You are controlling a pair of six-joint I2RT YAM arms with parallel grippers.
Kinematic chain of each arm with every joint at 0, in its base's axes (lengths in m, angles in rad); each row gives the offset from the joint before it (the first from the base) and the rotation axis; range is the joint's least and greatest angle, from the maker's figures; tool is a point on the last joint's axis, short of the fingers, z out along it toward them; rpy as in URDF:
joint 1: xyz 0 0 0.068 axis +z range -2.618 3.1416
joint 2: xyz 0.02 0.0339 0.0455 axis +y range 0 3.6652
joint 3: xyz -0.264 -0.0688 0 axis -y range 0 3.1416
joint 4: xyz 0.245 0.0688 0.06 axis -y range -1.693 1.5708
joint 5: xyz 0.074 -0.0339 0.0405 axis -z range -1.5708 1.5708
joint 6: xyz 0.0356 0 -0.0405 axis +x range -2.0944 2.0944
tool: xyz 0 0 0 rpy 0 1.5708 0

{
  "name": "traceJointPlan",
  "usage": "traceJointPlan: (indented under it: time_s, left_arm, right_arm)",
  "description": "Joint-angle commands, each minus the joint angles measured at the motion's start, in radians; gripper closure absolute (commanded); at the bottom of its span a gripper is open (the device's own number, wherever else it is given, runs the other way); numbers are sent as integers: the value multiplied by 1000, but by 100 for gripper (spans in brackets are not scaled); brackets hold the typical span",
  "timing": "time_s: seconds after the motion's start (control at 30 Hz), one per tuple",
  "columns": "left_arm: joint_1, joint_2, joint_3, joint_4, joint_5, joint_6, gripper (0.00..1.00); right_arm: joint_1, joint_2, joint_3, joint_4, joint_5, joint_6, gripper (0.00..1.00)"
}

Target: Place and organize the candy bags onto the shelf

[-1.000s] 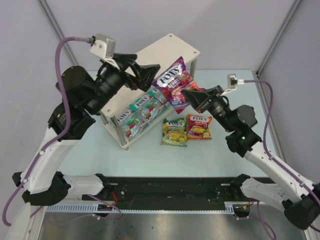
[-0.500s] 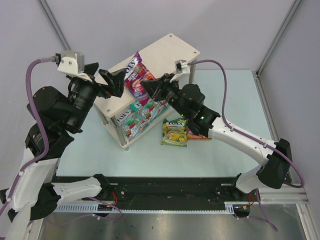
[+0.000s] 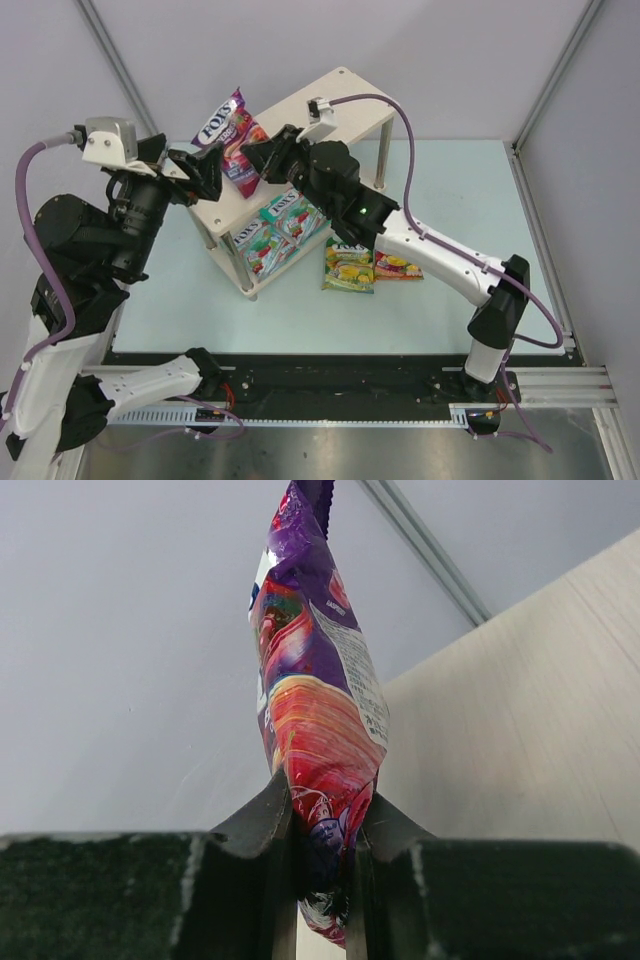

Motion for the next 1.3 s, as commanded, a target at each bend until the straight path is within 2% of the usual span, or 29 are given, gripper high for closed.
traceJointPlan:
  time_s: [0.0,0.2,0.3,0.4,0.53,0.6,0.87,1.1,1.27]
  left_arm:
    - [4,-10,-21,23,-26,26,0]
    - [4,-14,-26,22,-35,30,0]
    - [4,-10,-26,14,-37,30,0]
    - [4,-11,-32,14,-35,32,0]
    - [4,-16,-41,22,-31,32,0]
    - [4,-14,-44,25,-26,30,0]
    - [4,-16,-49,28,-20,26,0]
    - [4,-14,-53,31,-18,27,0]
    - [4,-11,-58,31,-12,20,0]
  right_arm:
    - [3,29,73,-18,-6,94,100]
    - [3,86,132,-75,-47,140,98]
    - [2,103,152,-92,-43,143,92]
    - [-3,113,170,-142,-41,142,85]
    - [-11,115,173,-170,-43,139,63]
    - [-12,115,170,-176,-43,137,55]
    - [-32,101,169,-197,-40,119,38]
    - [-63,32,104,-216,-32,100,18]
    - [-63,-26,51,-236,3,68,12]
